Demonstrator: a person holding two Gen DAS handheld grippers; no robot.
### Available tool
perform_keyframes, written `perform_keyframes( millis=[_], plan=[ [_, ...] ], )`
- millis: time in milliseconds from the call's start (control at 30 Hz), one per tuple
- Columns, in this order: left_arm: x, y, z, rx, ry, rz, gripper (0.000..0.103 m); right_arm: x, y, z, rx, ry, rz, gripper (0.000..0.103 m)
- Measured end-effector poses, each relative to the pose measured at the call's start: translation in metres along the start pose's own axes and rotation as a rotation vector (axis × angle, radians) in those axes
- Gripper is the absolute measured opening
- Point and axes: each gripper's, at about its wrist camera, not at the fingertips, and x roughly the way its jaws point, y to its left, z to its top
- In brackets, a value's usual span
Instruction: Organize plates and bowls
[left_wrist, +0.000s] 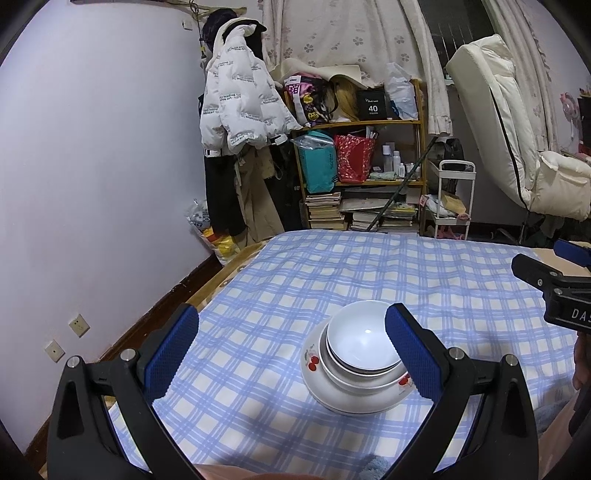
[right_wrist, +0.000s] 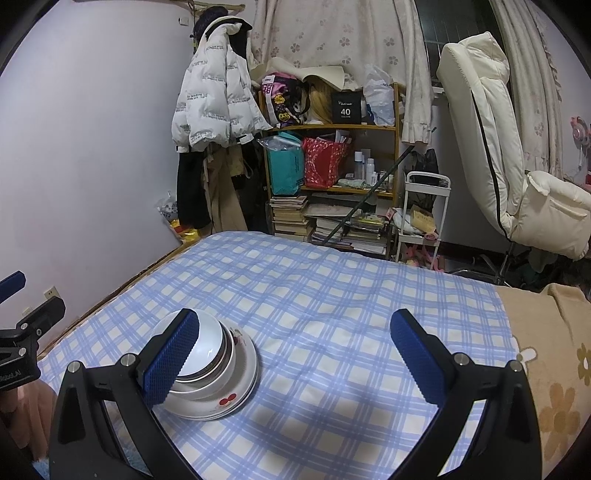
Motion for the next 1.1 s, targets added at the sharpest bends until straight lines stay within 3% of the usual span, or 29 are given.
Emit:
perform_keyframes(
  millis=[1100],
  plan=[
    [0.001,0.002,0.001,-0.005,0.003,0.001,0.1,-0.001,-0.008,0.0,-0.003,0.006,0.004,0.103]
  ],
)
